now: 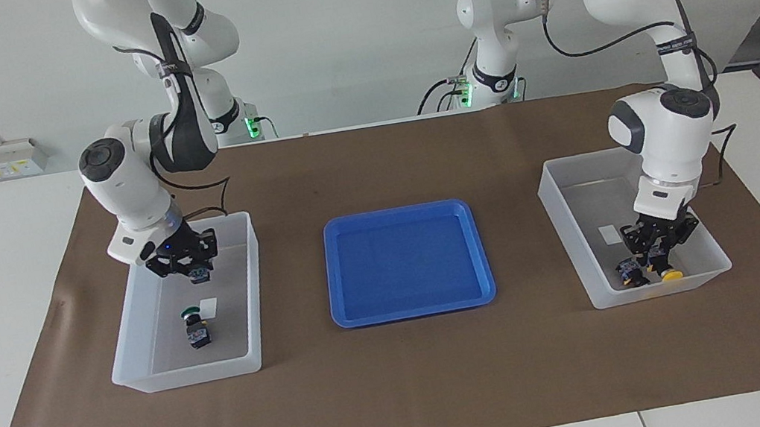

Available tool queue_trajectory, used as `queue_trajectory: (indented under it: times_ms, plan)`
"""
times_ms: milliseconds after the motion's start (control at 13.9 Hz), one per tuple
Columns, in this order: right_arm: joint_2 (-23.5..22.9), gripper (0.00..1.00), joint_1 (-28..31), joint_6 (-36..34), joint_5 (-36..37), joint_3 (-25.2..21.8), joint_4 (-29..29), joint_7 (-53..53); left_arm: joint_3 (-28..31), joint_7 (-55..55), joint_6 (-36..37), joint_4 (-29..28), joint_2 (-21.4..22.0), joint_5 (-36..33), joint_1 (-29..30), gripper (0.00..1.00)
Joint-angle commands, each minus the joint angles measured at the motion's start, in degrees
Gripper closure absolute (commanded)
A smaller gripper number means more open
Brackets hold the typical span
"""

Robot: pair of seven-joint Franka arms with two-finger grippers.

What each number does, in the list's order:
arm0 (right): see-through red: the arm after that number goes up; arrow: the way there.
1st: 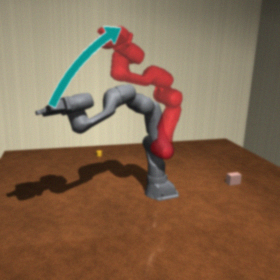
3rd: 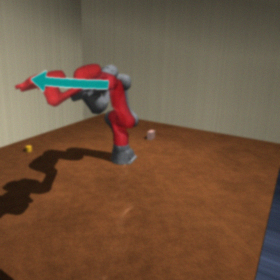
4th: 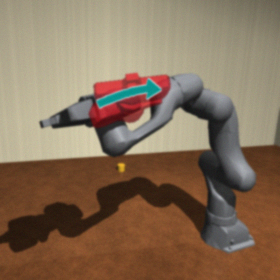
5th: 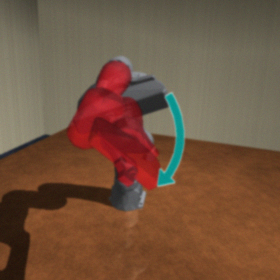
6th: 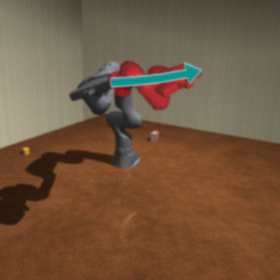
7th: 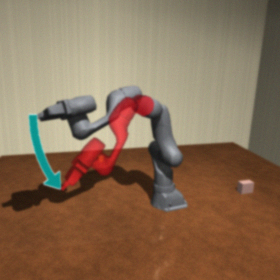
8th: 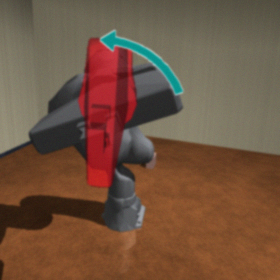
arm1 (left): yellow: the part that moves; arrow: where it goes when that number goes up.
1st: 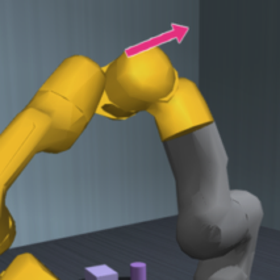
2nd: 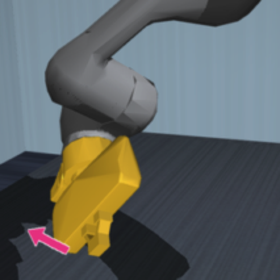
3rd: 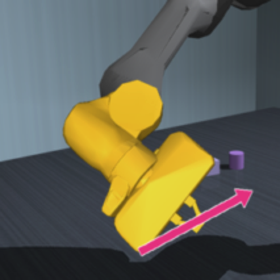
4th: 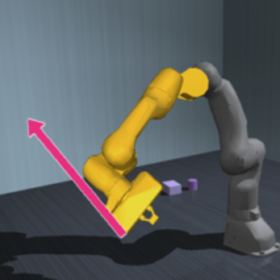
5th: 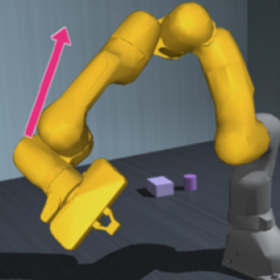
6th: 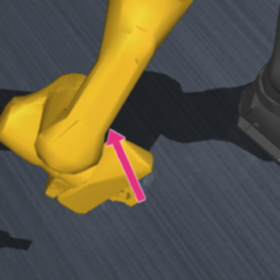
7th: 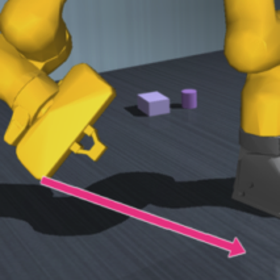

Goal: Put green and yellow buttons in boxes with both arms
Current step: 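Lower the green button into the right box and open the right gripper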

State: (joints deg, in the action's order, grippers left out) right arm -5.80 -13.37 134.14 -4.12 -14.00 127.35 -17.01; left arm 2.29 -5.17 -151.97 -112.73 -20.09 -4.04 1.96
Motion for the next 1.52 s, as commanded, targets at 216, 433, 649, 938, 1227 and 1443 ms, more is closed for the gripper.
queue_trajectory:
  times_ms: [216,433,649,938,1227,1443]
  plan:
    - [-3.7,0.86,0.2,8.7,-0.4,1.0,1.3,0.7,0.1,0.1,-0.2,0.4,-0.2,-1.1,-0.2,0.43]
    - [-4.3,0.01,0.2,10.3,-0.4,1.1,1.1,2.1,0.1,0.1,-0.2,0.4,-0.2,-1.1,-0.2,0.39]
    - [-3.2,0.0,0.0,7.8,-0.5,1.4,-2.6,7.0,0.1,0.1,-0.3,0.4,-0.2,-1.1,-0.2,0.37]
    - [-0.4,0.0,0.1,-1.9,0.2,1.3,-10.4,13.9,0.1,-0.1,0.3,0.4,1.0,-1.1,-0.2,0.0]
    - [3.1,0.0,1.3,-15.0,0.6,0.6,-18.5,17.9,0.0,-0.5,6.9,0.3,6.1,-1.1,-2.1,0.0]
    - [4.4,0.0,2.6,-28.8,2.9,0.5,-26.4,17.9,0.1,-0.2,15.0,-0.6,10.6,-1.1,-4.8,0.0]
